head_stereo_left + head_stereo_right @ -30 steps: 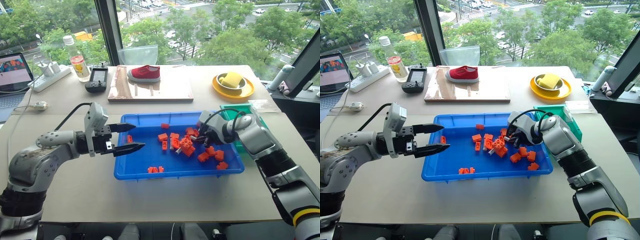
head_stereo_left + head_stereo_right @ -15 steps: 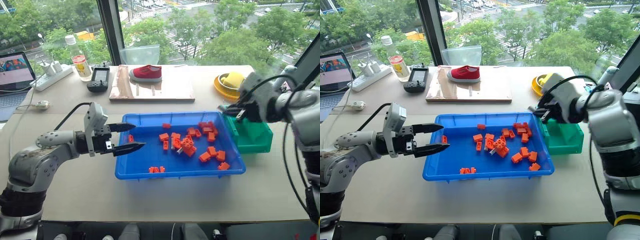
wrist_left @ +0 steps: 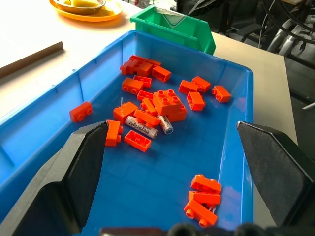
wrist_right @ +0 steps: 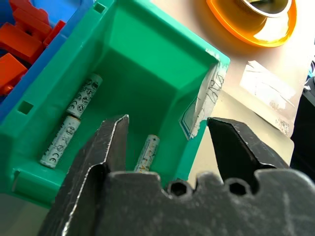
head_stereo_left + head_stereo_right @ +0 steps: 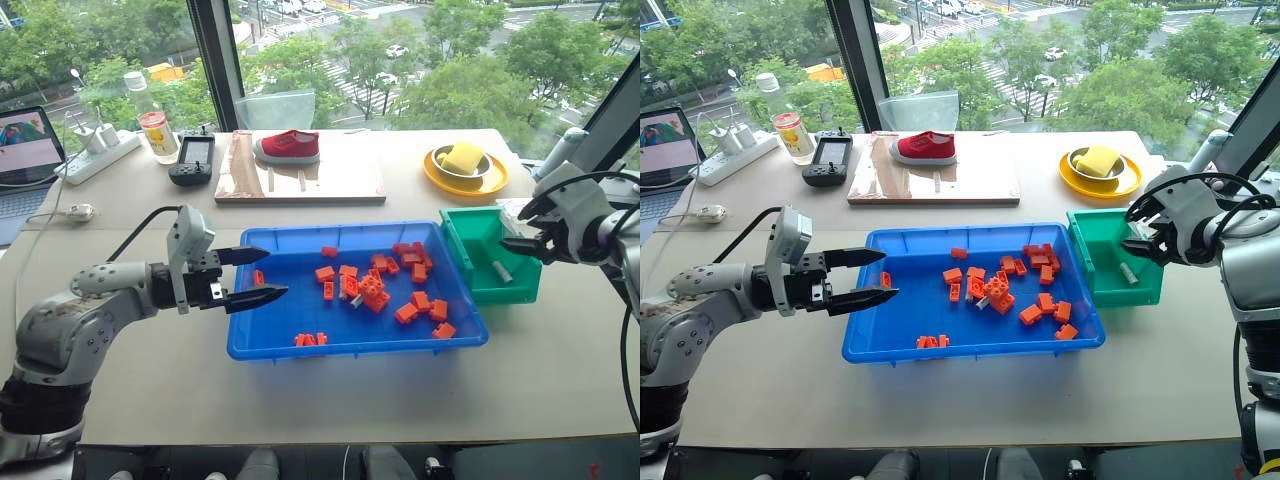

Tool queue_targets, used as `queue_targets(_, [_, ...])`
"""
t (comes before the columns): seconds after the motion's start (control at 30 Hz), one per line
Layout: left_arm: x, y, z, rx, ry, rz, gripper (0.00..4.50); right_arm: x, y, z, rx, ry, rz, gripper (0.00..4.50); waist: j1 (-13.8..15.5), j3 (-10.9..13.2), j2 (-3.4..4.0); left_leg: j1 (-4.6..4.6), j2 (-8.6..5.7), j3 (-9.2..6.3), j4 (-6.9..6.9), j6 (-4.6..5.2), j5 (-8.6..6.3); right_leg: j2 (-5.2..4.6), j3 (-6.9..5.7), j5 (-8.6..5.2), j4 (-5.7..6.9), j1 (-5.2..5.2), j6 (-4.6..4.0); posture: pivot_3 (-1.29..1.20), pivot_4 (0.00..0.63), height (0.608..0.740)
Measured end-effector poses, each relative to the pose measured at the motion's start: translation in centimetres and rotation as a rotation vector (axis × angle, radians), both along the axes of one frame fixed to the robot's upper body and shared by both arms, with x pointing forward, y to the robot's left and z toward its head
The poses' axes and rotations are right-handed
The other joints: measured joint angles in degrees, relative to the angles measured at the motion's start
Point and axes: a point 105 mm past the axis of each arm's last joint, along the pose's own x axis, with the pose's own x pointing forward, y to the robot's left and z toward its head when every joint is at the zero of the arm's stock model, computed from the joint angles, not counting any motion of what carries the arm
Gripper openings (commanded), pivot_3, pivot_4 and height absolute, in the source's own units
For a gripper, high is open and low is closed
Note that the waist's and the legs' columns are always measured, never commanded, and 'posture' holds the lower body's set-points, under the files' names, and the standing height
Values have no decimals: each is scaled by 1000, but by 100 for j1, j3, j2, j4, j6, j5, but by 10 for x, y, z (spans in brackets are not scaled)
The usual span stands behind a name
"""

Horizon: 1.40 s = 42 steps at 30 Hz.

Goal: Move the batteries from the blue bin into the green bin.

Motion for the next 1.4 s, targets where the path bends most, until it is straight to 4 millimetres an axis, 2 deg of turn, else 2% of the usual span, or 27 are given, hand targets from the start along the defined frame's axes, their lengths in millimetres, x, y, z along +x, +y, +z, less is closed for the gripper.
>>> queue_targets(0.07, [-1,2,3,4,-8,3,4500,-17,43,8,56,-17,198,4465,-18,0,1,4,4,-4,-4,2,-1,5,-1,0,3,2,0,0,150,740])
queue_targets(0.13, [-1,2,2,4,-4,2,4500,-38,85,1,86,5,389,4465,13,0,-1,1,3,-6,-2,1,-1,3,-4,0,-1,7,0,0,150,740])
queue_targets(0.2, [-2,2,0,3,1,3,4500,-49,105,-19,85,75,466,4465,50,0,-2,-4,-1,-6,3,0,0,-1,-6,0,-1,9,0,0,150,740])
queue_targets(0.3, [0,-1,2,-19,-4,0,4500,-48,125,-45,115,150,482,4465,83,0,-2,-8,-6,-6,8,-2,1,-6,-5,0,-2,5,0,0,150,740])
queue_targets(0.43, [-1,-4,4,-19,-12,-7,4500,-39,136,-54,96,143,443,4465,35,0,-2,-1,-2,-6,4,-2,1,-1,-5,0,5,3,0,0,150,740])
queue_targets(0.53, [-1,-5,5,-21,-16,-12,4500,-34,142,-68,50,171,416,4465,20,0,-2,0,-1,-6,3,-2,1,1,-5,0,7,0,0,0,150,740])
queue_targets(0.83, [-1,-7,7,-30,-6,-14,4500,-25,147,-83,23,185,360,4465,23,0,-2,0,-1,-7,3,-2,1,1,-5,0,7,1,0,0,150,740])
queue_targets(1.07, [-1,-8,7,-30,-5,-20,4500,-16,141,-93,13,197,288,4465,24,0,-2,0,-1,-7,3,-1,1,1,-5,0,8,0,0,0,150,740])
queue_targets(1.17, [-2,-11,6,-25,-6,-31,4500,-15,142,-94,16,197,282,3775,23,0,-2,0,-1,-7,3,-1,1,1,-5,0,8,1,0,0,150,740])
queue_targets(1.4, [-3,-12,7,-23,-7,-36,4500,-15,148,-102,21,219,287,1304,21,0,-2,1,-1,-7,3,-1,1,1,-5,0,8,0,0,0,150,740])
